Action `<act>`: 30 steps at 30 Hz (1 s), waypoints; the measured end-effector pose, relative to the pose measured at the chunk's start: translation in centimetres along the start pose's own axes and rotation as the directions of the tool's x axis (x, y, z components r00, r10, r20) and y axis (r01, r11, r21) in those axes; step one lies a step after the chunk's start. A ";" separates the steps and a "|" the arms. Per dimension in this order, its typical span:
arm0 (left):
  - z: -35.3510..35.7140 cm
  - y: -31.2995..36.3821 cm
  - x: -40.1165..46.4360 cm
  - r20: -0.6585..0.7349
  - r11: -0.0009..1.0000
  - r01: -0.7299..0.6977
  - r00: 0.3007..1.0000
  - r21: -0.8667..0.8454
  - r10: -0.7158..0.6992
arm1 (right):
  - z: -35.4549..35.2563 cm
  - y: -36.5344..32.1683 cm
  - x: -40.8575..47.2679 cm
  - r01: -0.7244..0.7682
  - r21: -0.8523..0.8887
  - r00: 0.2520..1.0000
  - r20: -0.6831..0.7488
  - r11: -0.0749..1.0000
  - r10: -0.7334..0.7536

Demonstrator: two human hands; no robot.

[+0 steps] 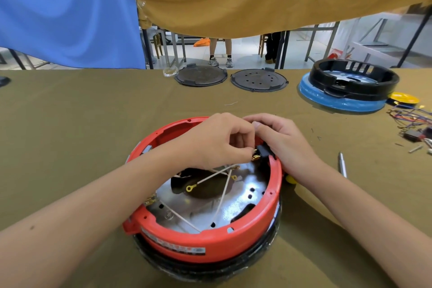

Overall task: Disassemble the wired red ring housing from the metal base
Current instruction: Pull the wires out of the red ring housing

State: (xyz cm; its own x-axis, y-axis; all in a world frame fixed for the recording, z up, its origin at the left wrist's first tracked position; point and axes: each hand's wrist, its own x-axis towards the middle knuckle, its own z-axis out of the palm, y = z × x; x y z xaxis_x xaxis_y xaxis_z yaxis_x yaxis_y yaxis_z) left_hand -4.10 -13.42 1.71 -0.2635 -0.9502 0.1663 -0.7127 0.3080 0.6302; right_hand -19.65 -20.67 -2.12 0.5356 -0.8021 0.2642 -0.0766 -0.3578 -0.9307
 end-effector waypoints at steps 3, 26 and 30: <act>-0.1 -0.1 0.1 0.014 1.000 0.013 1.000 -0.004 -0.013 | -0.1 0.0 0.0 -0.001 0.002 1.000 -0.001 1.000 0.001; -2.8 -1.1 -1.2 -0.009 0.948 0.109 0.993 -0.300 -0.118 | -0.2 0.0 -0.1 0.013 -0.043 1.000 0.018 0.999 -0.013; -3.5 -1.6 -1.6 0.013 0.910 0.166 0.985 -0.380 -0.174 | -0.1 0.0 -0.1 0.023 -0.027 1.000 -0.013 0.999 -0.023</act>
State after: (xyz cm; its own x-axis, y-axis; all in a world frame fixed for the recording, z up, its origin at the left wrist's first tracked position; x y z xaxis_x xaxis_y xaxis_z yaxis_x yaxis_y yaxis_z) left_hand -0.27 -12.60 3.08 -0.1442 -0.9886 0.0443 -0.4452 0.1048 0.8893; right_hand -19.77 -20.59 -2.14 0.5262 -0.7998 0.2888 -0.0873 -0.3886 -0.9173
